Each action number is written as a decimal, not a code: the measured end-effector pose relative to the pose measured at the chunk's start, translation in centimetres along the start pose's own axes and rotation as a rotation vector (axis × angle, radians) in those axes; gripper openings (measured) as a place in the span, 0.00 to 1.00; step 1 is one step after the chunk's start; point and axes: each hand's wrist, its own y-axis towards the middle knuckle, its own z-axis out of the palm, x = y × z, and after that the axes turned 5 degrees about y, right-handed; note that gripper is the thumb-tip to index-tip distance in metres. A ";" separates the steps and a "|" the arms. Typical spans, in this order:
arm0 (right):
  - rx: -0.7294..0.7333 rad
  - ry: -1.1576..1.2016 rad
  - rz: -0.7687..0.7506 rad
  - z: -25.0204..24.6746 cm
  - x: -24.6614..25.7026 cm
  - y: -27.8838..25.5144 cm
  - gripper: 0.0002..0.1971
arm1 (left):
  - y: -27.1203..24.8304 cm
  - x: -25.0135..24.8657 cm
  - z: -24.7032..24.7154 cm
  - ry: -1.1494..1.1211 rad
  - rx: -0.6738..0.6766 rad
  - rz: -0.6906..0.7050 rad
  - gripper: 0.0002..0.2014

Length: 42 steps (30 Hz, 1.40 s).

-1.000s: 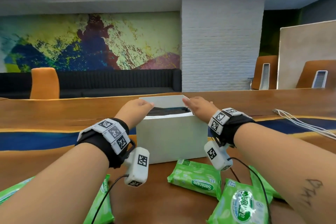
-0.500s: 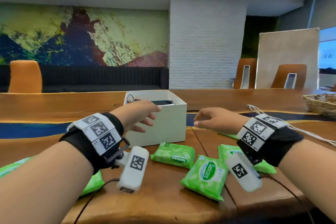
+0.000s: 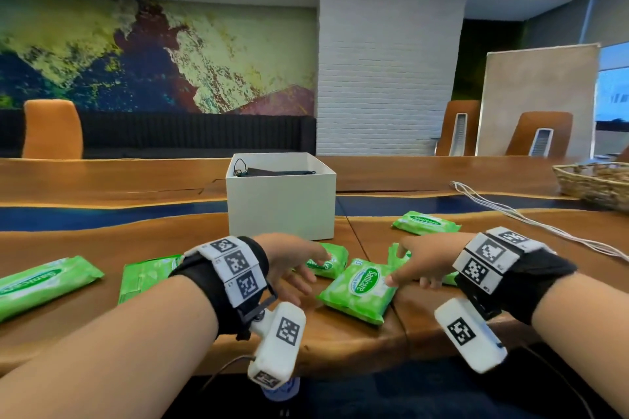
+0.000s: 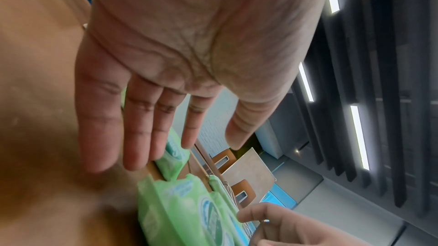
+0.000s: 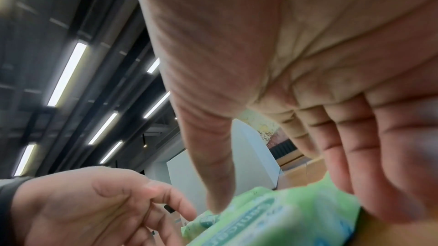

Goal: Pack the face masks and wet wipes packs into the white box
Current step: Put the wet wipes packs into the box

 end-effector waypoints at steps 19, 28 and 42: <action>0.054 0.817 0.127 2.4 1.1 0.6 0.14 | 3.4 -1.5 3.2 -0.241 0.132 -0.017 0.16; -0.129 0.982 -0.098 1.7 2.1 0.3 0.31 | 2.9 -3.0 1.5 -0.354 0.134 0.109 0.14; -0.155 1.330 -0.483 -2.4 9.2 1.6 0.18 | 0.6 -3.9 -8.2 -0.394 -0.417 0.474 0.16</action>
